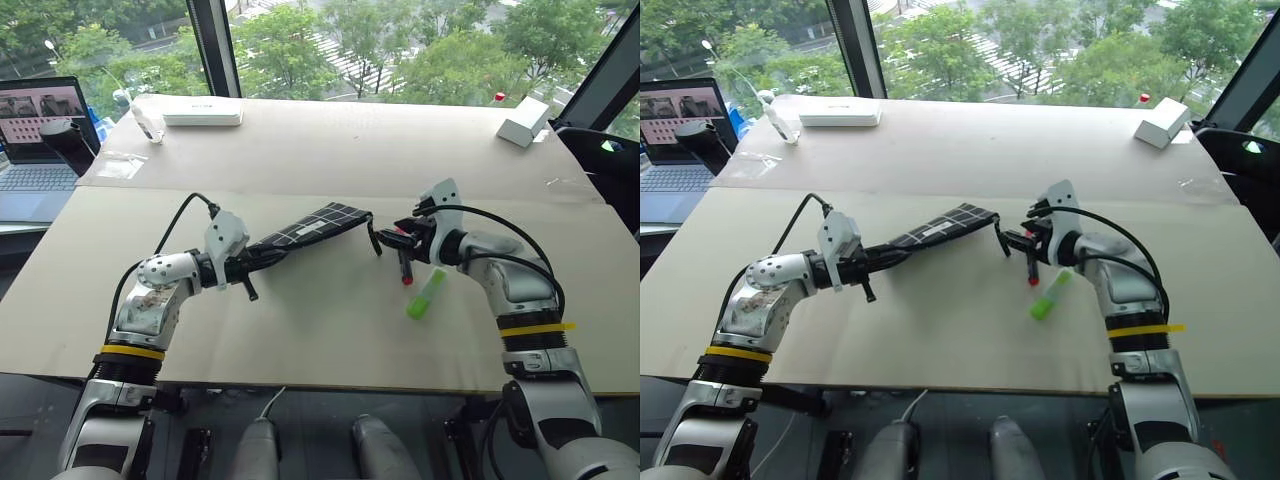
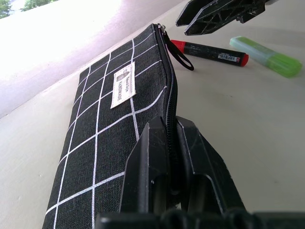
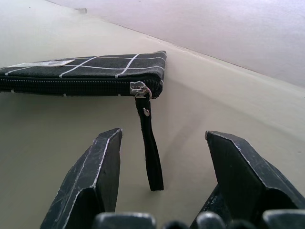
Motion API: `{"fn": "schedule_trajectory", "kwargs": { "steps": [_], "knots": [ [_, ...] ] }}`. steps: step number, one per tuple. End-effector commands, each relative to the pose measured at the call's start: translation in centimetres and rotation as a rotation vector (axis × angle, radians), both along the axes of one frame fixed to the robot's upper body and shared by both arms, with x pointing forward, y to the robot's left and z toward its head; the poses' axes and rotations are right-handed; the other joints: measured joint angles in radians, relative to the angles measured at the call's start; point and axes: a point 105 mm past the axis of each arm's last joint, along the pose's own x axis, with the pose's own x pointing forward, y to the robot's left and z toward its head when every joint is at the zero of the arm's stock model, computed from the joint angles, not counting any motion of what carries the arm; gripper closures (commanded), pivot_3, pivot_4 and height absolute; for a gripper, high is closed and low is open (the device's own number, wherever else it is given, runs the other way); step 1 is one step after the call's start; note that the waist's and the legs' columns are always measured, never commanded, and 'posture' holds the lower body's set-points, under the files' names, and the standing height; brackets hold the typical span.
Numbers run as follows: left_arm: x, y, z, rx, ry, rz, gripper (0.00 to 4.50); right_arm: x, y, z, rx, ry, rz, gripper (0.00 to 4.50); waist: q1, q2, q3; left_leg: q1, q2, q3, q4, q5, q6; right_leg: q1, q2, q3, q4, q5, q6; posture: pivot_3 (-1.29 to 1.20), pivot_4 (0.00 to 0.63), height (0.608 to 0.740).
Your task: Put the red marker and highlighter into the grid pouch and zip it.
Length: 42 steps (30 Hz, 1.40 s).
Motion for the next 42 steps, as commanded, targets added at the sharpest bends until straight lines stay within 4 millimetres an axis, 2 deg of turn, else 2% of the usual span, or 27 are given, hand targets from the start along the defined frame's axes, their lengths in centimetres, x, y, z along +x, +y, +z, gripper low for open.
{"fn": "schedule_trajectory", "kwargs": {
  "steps": [1,6,12,15,16,17,18,19,20,22,23,30,38,42],
  "knots": [
    [-0.1,-0.2,1.4,-0.025,-0.048,-0.002,4.5,0.0,1.2,1.0,0.008,-0.04,0.038,1.38,-0.001,0.0,0.0,0.0,0.0,0.0,0.0,0.0,0.0,0.0,0.0,0.0,0.0,0.0,0.0,0.0,0.15,0.74],
    [-0.4,-0.7,1.6,-0.035,-0.046,-0.018,4.5,0.5,2.6,0.1,-0.004,-0.024,0.045,1.38,-0.001,0.0,0.0,0.0,0.0,0.0,0.0,0.0,0.0,0.0,0.0,0.0,0.0,0.0,0.0,0.0,0.15,0.74],
    [-0.6,-1.1,1.6,-0.037,-0.041,-0.028,4.5,1.7,2.6,-0.1,-0.026,-0.032,0.008,1.38,0.0,0.0,0.0,0.0,0.0,0.0,0.0,0.0,0.0,0.0,0.0,0.0,0.0,0.0,0.0,0.0,0.15,0.74],
    [-0.6,-1.0,1.5,-0.037,-0.04,-0.021,4.5,1.6,2.8,0.1,-0.019,-0.037,0.028,2.04,0.001,0.0,0.0,0.0,0.0,0.0,0.0,0.0,0.0,0.0,0.0,0.0,0.0,0.0,0.0,0.0,0.15,0.74],
    [-0.6,-1.0,1.4,-0.037,-0.039,-0.02,4.5,1.5,2.8,0.1,-0.015,-0.038,0.035,2.4,0.0,0.0,0.0,0.0,0.0,0.0,0.0,0.0,0.0,0.0,0.0,0.0,0.0,0.0,0.0,0.0,0.15,0.74],
    [-0.6,-1.0,1.4,-0.037,-0.039,-0.018,4.5,1.4,3.0,0.1,-0.018,-0.041,0.047,2.51,-0.001,0.0,0.0,0.0,0.0,0.0,0.0,0.0,0.0,0.0,0.0,0.0,0.0,0.0,0.0,0.0,0.15,0.74],
    [-0.6,-1.0,1.4,-0.038,-0.038,-0.018,4.5,1.2,3.2,0.0,-0.017,-0.04,0.067,3.07,-0.001,0.0,0.0,0.0,0.0,0.0,0.0,0.0,0.0,0.0,0.0,0.0,0.0,0.0,0.0,0.0,0.15,0.74],
    [-0.6,-1.0,1.3,-0.039,-0.037,-0.016,4.5,1.0,3.5,0.0,-0.019,-0.04,0.087,3.31,-0.001,0.0,0.0,0.0,0.0,0.0,0.0,0.0,0.0,0.0,0.0,0.0,0.0,0.0,0.0,0.0,0.15,0.74],
    [-0.6,-1.0,1.3,-0.04,-0.036,-0.014,4.5,0.8,3.8,0.0,-0.02,-0.04,0.106,3.76,-0.001,0.0,0.0,0.0,0.0,0.0,0.0,0.0,0.0,0.0,0.0,0.0,0.0,0.0,0.0,0.0,0.15,0.74],
    [-0.6,-1.0,1.2,-0.04,-0.036,-0.012,4.5,0.5,4.2,0.0,-0.022,-0.042,0.132,4.38,0.0,0.0,0.0,0.0,0.0,0.0,0.0,0.0,0.0,0.0,0.0,0.0,0.0,0.0,0.0,0.0,0.15,0.74],
    [-0.6,-1.0,1.2,-0.041,-0.036,-0.01,4.5,0.4,4.4,0.0,-0.023,-0.043,0.144,4.48,-0.001,0.0,0.0,0.0,0.0,0.0,0.0,0.0,0.0,0.0,0.0,0.0,0.0,0.0,0.0,0.0,0.15,0.74],
    [-0.5,-1.1,1.2,-0.043,-0.036,-0.009,4.5,-1.4,6.7,0.2,-0.077,-0.058,0.288,4.48,-0.001,0.0,0.0,0.0,0.0,0.0,0.0,0.0,0.0,0.0,0.0,0.0,0.0,0.0,0.0,0.0,0.15,0.74],
    [-0.3,-1.5,1.1,-0.046,-0.034,-0.021,4.5,-4.3,12.2,0.9,-0.069,-0.075,0.498,4.48,-0.001,0.0,0.0,0.0,0.0,0.0,0.0,0.0,0.0,0.0,0.0,0.0,0.0,0.0,0.0,0.0,0.15,0.74],
    [-0.3,-1.7,1.1,-0.048,-0.034,-0.027,4.5,-6.0,14.0,1.0,-0.073,-0.075,0.603,4.48,0.002,0.0,0.0,0.0,0.0,0.0,0.0,0.0,0.0,0.0,0.0,0.0,0.0,0.0,0.0,0.0,0.15,0.74]
  ]
}}
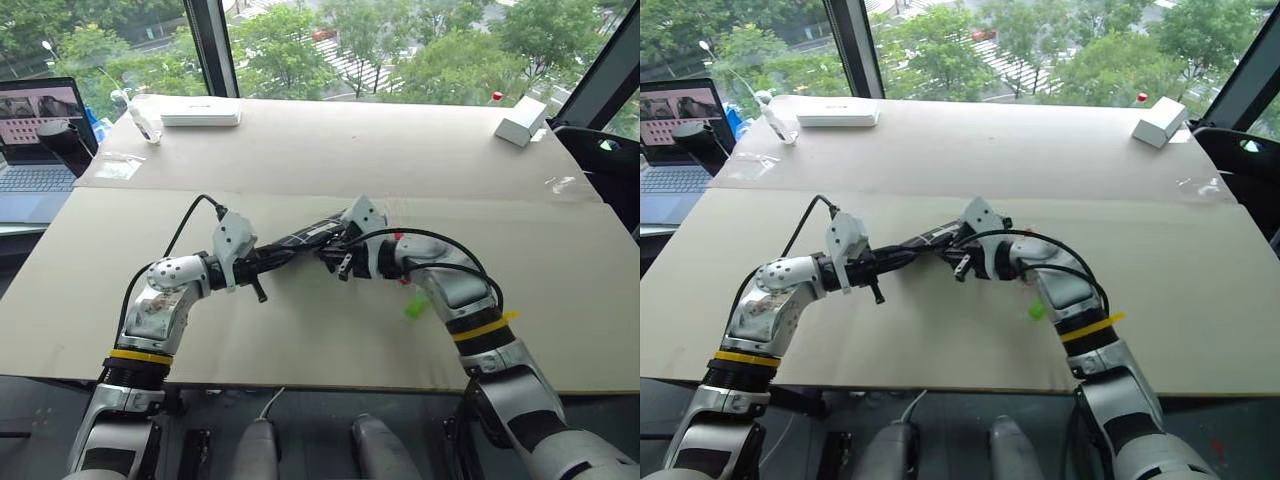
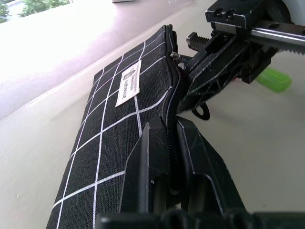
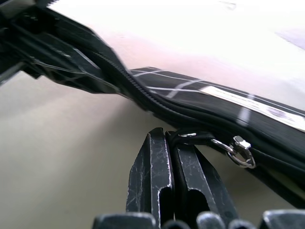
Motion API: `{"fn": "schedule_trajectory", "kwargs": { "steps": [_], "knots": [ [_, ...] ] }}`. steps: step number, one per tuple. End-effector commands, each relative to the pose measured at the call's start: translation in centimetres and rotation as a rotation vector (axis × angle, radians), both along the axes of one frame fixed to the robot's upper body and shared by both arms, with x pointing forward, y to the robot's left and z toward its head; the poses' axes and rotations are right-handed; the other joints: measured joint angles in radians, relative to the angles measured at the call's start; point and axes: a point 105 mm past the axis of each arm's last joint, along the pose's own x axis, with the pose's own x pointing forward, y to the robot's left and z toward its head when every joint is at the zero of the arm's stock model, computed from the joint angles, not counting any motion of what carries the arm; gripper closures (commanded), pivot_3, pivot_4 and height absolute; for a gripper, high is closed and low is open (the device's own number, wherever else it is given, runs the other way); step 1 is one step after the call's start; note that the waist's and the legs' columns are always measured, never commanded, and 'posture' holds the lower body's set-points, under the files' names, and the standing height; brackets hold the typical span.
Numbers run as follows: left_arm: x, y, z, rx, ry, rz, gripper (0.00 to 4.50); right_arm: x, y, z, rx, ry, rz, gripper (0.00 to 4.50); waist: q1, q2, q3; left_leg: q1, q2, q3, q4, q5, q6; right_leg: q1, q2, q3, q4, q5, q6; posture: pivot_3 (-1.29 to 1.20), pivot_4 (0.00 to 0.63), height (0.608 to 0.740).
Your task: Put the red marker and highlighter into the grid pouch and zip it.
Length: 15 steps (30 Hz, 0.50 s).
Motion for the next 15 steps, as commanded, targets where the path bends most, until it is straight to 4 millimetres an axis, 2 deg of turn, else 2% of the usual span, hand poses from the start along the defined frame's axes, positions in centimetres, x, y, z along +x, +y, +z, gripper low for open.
{"fn": "schedule_trajectory", "kwargs": {
  "steps": [1,5,7,9,10,15],
  "knots": [
    [0.1,-0.5,1.1,-0.01,-0.042,-0.021,4.5,-2.1,2.4,1.8,0.024,-0.044,0.143,4.48,0.003,0.0,0.0,0.0,0.0,0.0,0.0,0.0,0.0,0.0,0.0,0.0,0.0,0.0,0.0,0.0,0.15,0.74],
    [0.2,-0.6,1.2,-0.011,-0.045,-0.026,4.5,-2.4,3.7,1.6,0.025,-0.043,0.15,4.48,0.004,0.0,0.0,0.0,0.0,0.0,0.0,0.0,0.0,0.0,0.0,0.0,0.0,0.0,0.0,0.0,0.15,0.74],
    [0.3,-0.7,1.2,-0.011,-0.047,-0.028,4.5,-1.7,4.3,2.0,0.066,-0.036,0.095,4.48,0.002,0.0,0.0,0.0,0.0,0.0,0.0,0.0,0.0,0.0,0.0,0.0,0.0,0.0,0.0,0.0,0.15,0.74],
    [0.3,-0.7,1.2,-0.012,-0.047,-0.03,4.5,-1.1,4.1,2.3,0.095,-0.028,0.052,3.84,0.0,0.0,0.0,0.0,0.0,0.0,0.0,0.0,0.0,0.0,0.0,0.0,0.0,0.0,0.0,0.0,0.15,0.74],
    [0.3,-0.8,1.2,-0.013,-0.046,-0.031,4.5,-0.9,3.7,2.4,0.103,-0.026,0.037,3.71,0.0,0.0,0.0,0.0,0.0,-0.001,0.0,0.0,0.0,0.0,0.0,-0.001,0.0,0.0,0.0,0.0,0.15,0.74],
    [0.3,-0.9,1.0,-0.014,-0.043,-0.034,4.5,-1.3,1.2,3.3,0.13,0.008,0.021,1.93,0.01,0.0,0.0,-0.001,0.0,0.0,0.0,0.0,0.0,0.0,0.0,-0.001,0.0,0.0,0.0,0.0,0.15,0.74]
  ]
}}
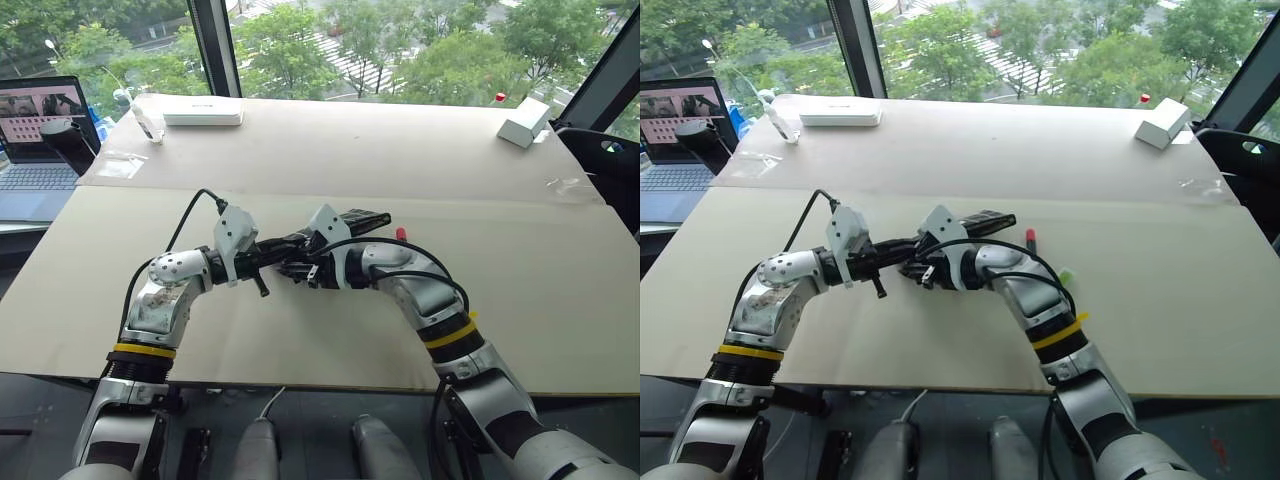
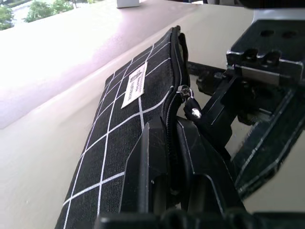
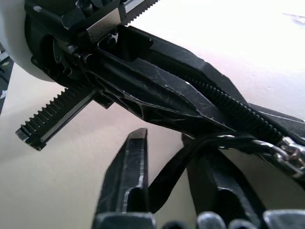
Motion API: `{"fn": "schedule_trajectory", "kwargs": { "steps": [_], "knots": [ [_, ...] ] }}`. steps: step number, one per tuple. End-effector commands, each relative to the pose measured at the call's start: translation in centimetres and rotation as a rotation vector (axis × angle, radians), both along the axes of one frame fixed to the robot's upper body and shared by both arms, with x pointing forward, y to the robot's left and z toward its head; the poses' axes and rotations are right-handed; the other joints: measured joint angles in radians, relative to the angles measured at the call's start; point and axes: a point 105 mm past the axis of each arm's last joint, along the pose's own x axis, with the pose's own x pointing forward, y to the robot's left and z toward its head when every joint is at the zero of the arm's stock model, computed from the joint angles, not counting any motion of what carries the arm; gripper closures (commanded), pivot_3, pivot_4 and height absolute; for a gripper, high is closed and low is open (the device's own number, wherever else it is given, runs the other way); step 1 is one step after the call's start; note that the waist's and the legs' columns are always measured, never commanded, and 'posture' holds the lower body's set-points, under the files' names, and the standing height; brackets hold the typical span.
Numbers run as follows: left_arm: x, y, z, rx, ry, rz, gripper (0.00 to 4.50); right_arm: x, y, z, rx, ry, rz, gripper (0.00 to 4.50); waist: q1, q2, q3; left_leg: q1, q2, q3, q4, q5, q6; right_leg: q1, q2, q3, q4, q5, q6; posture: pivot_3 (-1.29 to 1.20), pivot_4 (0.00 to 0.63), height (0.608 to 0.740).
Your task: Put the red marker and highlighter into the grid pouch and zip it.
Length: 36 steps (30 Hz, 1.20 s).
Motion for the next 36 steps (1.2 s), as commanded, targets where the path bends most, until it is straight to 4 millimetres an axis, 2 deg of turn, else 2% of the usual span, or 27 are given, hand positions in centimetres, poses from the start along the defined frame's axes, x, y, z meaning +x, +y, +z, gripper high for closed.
{"fn": "schedule_trajectory", "kwargs": {
  "steps": [1,2,3,8,10,13,17,20,23,26,29,36],
  "knots": [
    [-0.2,-0.5,0.4,0.002,-0.029,-0.021,4.5,-1.0,-2.1,3.3,0.088,-0.008,0.013,1.56,0.003,0.0,0.0,0.0,0.0,0.0,0.0,0.0,0.0,0.0,0.0,0.0,0.0,0.0,0.0,0.0,0.15,0.74],
    [-0.3,-0.5,0.3,0.001,-0.028,-0.022,4.5,-1.7,-2.8,3.6,0.1,0.012,0.032,1.33,0.005,0.0,0.0,0.0,0.0,0.0,0.0,0.0,0.0,0.0,0.0,0.0,0.0,0.0,0.0,0.0,0.15,0.74],
    [-0.3,-0.6,0.2,0.001,-0.027,-0.023,4.5,-2.3,-3.3,3.7,0.106,0.026,0.046,1.33,0.007,0.0,0.0,0.0,0.0,0.0,0.0,0.0,0.0,0.0,0.0,0.0,0.0,0.0,0.0,0.0,0.15,0.74],
    [-0.4,-1.1,-0.3,-0.008,-0.017,-0.029,4.5,-7.9,-6.8,3.9,0.066,0.04,0.159,1.33,0.015,0.0,0.0,0.0,0.0,0.0,0.0,0.0,0.0,0.0,0.0,0.0,-0.001,0.0,0.0,0.0,0.15,0.74],
    [-0.4,-1.4,-0.5,-0.01,-0.015,-0.033,4.5,-8.7,-8.3,3.5,0.02,0.034,0.117,1.33,0.015,0.0,0.0,-0.001,0.0,0.0,0.0,0.0,0.0,0.0,0.0,0.0,-0.002,0.0,0.0,0.0,0.15,0.74],
    [-0.3,-1.7,-0.7,-0.012,-0.015,-0.036,4.5,-8.1,-11.7,3.5,-0.039,0.004,-0.083,1.33,0.015,-0.001,0.0,-0.001,0.0,0.0,0.001,0.0,0.0,0.001,0.0,0.0,-0.001,0.0,0.0,0.0,0.15,0.74],
    [0.2,-1.7,-0.6,-0.019,-0.024,-0.021,4.5,-3.8,-17.8,4.4,-0.096,-0.066,-0.566,1.33,0.014,-0.001,0.0,-0.001,0.0,0.0,0.001,0.0,0.0,0.001,0.0,0.0,-0.002,0.0,0.0,0.0,0.15,0.74],
    [0.9,-1.4,-0.4,-0.033,-0.028,0.005,4.5,-3.4,-20.5,4.9,-0.112,-0.082,-0.784,1.33,0.016,-0.001,0.0,-0.001,0.0,0.0,0.001,0.0,0.0,0.0,0.0,0.0,-0.001,0.0,0.0,0.0,0.15,0.74],
    [1.2,-1.3,-0.3,-0.044,-0.028,0.013,4.5,-3.8,-21.0,4.8,-0.102,-0.064,-0.892,1.33,0.016,-0.001,0.0,-0.001,0.0,0.0,0.0,0.0,0.0,0.0,0.0,0.0,-0.003,0.0,0.0,0.0,0.15,0.74],
    [1.7,-1.2,-0.3,-0.048,-0.028,0.018,4.5,-5.0,-19.6,3.4,-0.082,-0.016,-1.002,1.33,0.014,-0.001,0.0,-0.001,0.0,-0.001,0.0,0.0,0.0,0.0,0.001,0.001,-0.002,0.0,0.0,0.0,0.15,0.74],
    [1.9,-1.3,-0.2,-0.056,-0.03,0.019,4.5,-5.7,-19.1,2.4,-0.081,0.017,-1.083,1.33,0.015,-0.001,0.0,-0.001,0.0,-0.001,0.0,0.0,0.0,-0.001,0.0,0.001,-0.001,0.0,0.0,0.0,0.15,0.74],
    [2.0,-1.8,-0.3,-0.072,-0.028,0.013,4.5,-6.1,-18.7,1.2,-0.107,0.035,-1.154,1.33,0.016,-0.001,0.0,-0.002,-0.001,0.0,0.0,0.0,0.0,-0.001,0.0,0.001,-0.002,0.0,0.0,0.0,0.15,0.74]
  ]
}}
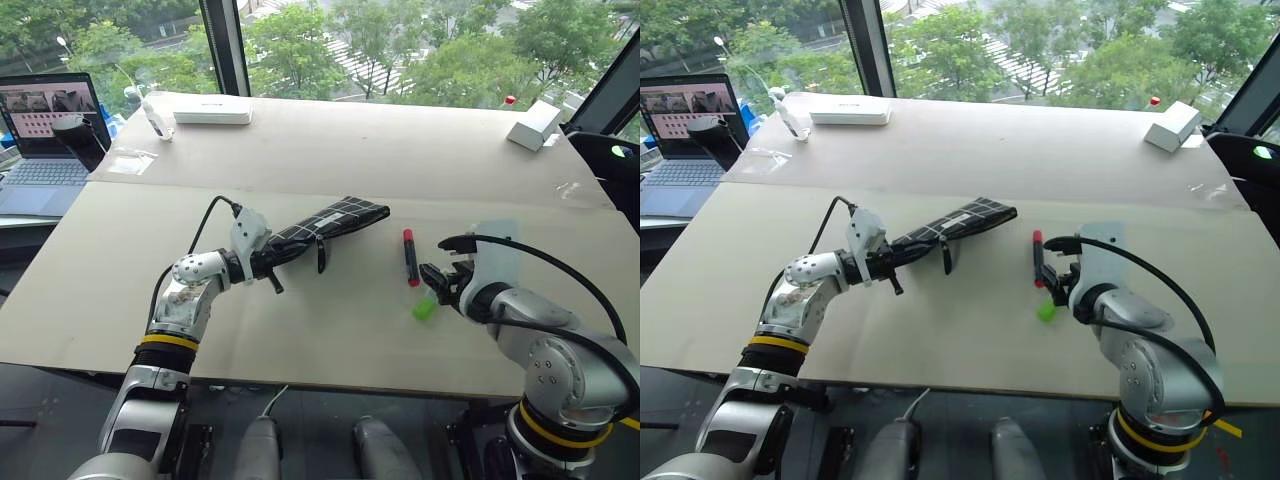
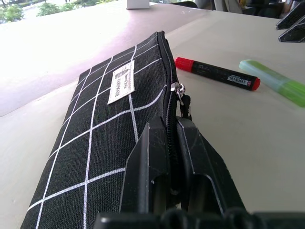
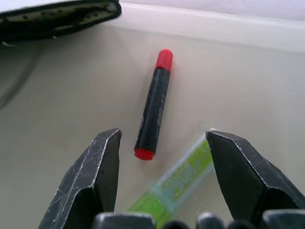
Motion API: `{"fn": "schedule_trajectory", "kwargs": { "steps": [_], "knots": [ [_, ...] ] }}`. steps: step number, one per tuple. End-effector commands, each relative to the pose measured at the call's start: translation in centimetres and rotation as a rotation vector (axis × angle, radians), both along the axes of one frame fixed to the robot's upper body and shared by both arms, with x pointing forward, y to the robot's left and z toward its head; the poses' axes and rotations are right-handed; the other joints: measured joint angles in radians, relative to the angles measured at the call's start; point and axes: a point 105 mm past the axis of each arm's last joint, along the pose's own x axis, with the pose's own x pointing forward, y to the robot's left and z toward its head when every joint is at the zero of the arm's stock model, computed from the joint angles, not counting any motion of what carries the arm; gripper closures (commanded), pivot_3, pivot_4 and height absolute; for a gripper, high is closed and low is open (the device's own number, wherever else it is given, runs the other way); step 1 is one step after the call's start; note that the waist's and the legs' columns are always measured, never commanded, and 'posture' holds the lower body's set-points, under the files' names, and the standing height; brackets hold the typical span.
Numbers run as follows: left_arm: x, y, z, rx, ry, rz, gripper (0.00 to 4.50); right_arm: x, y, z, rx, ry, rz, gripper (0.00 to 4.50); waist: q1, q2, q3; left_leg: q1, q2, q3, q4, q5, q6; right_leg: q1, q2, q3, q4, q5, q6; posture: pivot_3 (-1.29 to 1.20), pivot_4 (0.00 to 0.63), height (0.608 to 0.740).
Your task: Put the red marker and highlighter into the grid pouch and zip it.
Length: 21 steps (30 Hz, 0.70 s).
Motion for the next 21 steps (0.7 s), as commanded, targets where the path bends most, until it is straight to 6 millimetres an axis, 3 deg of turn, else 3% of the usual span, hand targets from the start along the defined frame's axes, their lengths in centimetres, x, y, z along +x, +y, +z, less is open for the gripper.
{"fn": "schedule_trajectory", "kwargs": {
  "steps": [1,9,16,21],
  "knots": [
    [0.1,-0.4,1.3,-0.015,-0.057,-0.009,4.5,-0.5,-0.1,0.6,-0.038,-0.04,-0.048,1.33,-0.002,0.0,0.0,0.0,0.0,0.0,0.0,0.0,0.0,0.0,0.0,0.0,0.0,0.0,0.0,0.0,0.15,0.74],
    [0.0,-0.3,1.3,-0.027,-0.052,0.003,4.5,-1.5,0.9,-1.6,0.02,0.022,-0.069,1.33,-0.003,0.0,0.0,0.0,0.0,0.0,-0.001,0.0,0.0,0.0,0.0,0.0,0.0,0.0,0.0,0.0,0.15,0.74],
    [-0.1,-0.3,1.2,-0.032,-0.048,0.007,4.5,-1.8,-0.3,-3.4,0.051,0.097,-0.141,1.33,-0.003,0.0,0.0,0.0,0.0,0.0,-0.001,0.0,0.0,0.0,0.0,0.0,0.0,0.0,0.0,0.0,0.15,0.74],
    [-0.1,-0.3,1.3,-0.035,-0.047,0.007,4.5,-1.6,0.0,-3.8,0.079,0.113,-0.142,1.33,-0.004,0.0,0.0,0.0,0.0,0.0,-0.001,0.0,0.0,0.0,0.0,0.0,0.0,0.0,0.0,0.0,0.15,0.74]
  ]
}}
